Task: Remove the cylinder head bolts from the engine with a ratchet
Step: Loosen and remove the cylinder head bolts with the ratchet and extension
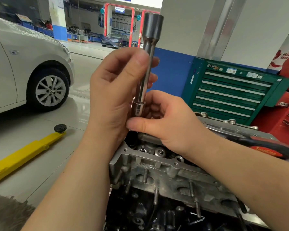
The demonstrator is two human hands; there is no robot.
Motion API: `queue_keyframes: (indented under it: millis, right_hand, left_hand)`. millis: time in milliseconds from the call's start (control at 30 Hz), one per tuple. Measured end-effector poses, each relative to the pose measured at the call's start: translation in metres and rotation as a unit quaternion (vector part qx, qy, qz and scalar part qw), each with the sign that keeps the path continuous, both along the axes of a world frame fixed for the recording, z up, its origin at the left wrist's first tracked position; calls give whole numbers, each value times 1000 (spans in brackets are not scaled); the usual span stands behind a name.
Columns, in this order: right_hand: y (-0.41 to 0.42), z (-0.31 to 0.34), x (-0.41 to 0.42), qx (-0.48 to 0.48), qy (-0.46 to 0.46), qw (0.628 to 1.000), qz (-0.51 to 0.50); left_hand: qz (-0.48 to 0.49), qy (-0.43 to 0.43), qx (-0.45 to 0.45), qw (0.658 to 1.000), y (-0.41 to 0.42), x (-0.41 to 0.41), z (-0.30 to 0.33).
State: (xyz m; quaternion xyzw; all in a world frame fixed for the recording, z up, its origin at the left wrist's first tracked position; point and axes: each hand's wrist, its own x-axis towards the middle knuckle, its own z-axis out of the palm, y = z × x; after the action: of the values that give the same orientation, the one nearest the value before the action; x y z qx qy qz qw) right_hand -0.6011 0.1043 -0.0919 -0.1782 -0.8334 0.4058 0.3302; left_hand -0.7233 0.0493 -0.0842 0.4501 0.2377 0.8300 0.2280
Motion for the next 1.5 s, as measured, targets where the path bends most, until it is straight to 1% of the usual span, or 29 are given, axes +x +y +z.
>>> queue_keyframes:
  millis: [167,300,333,400,467,533,600,733,833,900,1000,1133,1267,1400,1500]
  right_hand:
    - [0,1,5,-46,41,997,46]
    - [1,0,6,-18,31,999,23]
    - [2,0,5,-25,30,999,17]
    - [3,0,1,-52,27,998,7]
    - [4,0,1,-57,26,998,6]
    - [4,1,4,-69,37,996,37]
    - [2,2,6,-79,42,994,57]
    - [1,2,5,-44,33,998,26]
    - [0,1,1,-41,34,999,-1]
    - [0,1,2,-41,33,999,8]
    - [-1,2,5,-41,24,998,38]
    - [-1,1,4,-7,9,1000,8]
    - [-2,2,1,-8,15,1000,-7]
    - [-3,3,5,-31,18,999,36]
    - [-3,3,6,-10,15,1000,17]
  left_hand:
    - [27,6,-12,1000,0,-2,-1]
    - [12,-29,-9,999,1,-1,-3]
    - [9,-32,-4,999,2,-1,-3]
    - [15,-10,9,1000,2,-2,-2]
    - [38,12,16,999,2,-2,-2]
    - [55,13,18,998,1,-2,-2]
    - [53,9,19,998,1,-2,-3]
    - [47,3,24,999,2,-2,-4]
    - [55,28,20,998,1,-1,0]
    - [66,39,17,997,0,-1,0]
    - [72,28,13,997,-1,-2,-2]
    - [46,-1,24,999,-2,-3,0]
    - [81,48,35,995,-2,0,2]
    - [84,53,30,995,-1,-2,0]
    - [92,63,30,993,-1,-1,-1]
